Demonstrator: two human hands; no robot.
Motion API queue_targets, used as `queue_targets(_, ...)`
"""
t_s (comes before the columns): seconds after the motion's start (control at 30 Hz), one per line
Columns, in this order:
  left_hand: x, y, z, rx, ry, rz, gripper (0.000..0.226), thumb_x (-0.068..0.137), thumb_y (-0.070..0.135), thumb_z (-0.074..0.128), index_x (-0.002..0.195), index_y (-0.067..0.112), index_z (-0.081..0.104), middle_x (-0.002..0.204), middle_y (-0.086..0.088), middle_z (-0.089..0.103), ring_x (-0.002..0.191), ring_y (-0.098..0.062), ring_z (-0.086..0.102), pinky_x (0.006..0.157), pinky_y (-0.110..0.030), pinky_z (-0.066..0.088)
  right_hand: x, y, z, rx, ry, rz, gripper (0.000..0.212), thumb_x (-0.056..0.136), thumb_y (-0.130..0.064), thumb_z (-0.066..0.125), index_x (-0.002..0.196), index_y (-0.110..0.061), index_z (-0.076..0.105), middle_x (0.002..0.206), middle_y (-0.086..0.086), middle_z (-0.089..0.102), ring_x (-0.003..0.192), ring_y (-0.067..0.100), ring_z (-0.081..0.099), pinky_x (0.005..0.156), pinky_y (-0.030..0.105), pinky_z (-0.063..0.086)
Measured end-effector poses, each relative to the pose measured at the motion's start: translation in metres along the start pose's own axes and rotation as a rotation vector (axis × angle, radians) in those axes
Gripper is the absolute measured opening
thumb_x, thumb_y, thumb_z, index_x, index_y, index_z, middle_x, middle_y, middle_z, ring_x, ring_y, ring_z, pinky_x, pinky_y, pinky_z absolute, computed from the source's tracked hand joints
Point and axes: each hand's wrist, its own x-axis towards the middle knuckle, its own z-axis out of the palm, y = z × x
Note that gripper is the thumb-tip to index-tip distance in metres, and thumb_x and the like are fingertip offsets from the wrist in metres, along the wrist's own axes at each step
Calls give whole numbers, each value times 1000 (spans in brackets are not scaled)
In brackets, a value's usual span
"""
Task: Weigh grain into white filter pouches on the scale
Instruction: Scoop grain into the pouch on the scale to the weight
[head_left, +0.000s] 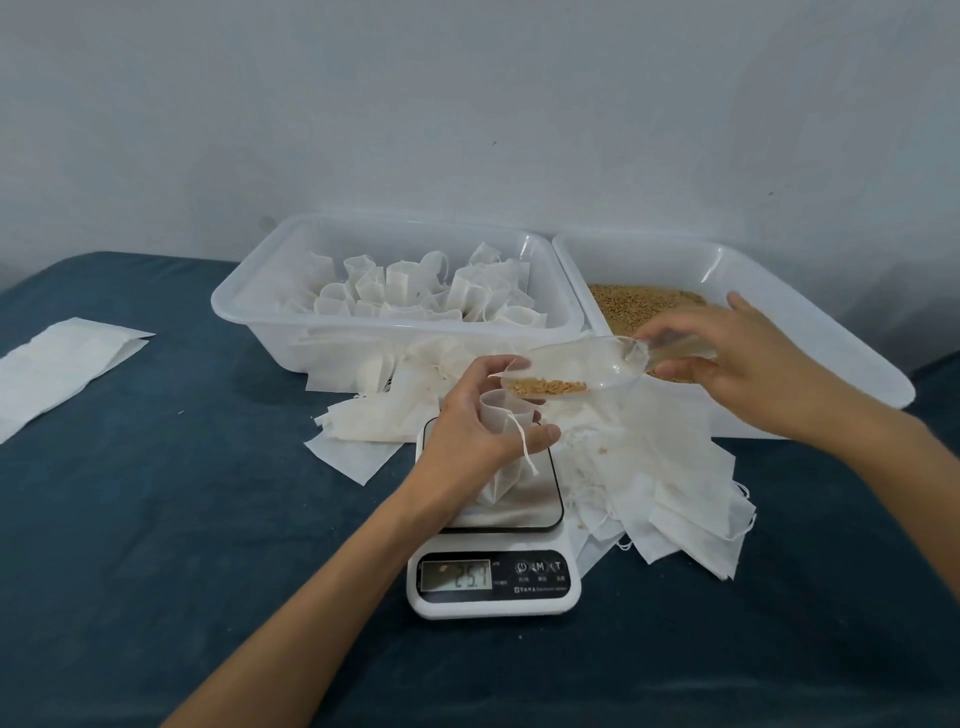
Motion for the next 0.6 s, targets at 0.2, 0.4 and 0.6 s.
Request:
queue_targets(0.2, 0, -1, 0, -4, -20, 4, 60, 82, 3, 86, 129, 27, 59, 116, -5, 73, 103, -28, 74, 88, -31, 57, 4, 30, -4, 268, 36, 140, 24, 94, -10, 69, 111, -27, 67, 111, -21, 67, 104, -16, 59, 83, 0, 37)
queue_targets(0.4, 2, -4, -1, 15, -17, 16, 57, 84, 4, 84, 128, 31, 59, 110, 1, 75, 102, -25, 75, 82, -29, 58, 22, 76, 10, 46, 82, 558, 33, 95, -13, 67, 127, -8, 61, 129, 8, 64, 122, 26, 57, 96, 32, 40)
queue_targets(0.6, 4, -7, 0, 44, -4, 52, 56, 75, 26, 81, 126, 35, 60, 112, 3, 78, 106, -20, 74, 93, -41, 57, 28, 94, 21, -94, -170, 691, 5, 96, -13, 68, 96, -11, 73, 101, 3, 68, 104, 27, 62, 77, 25, 46)
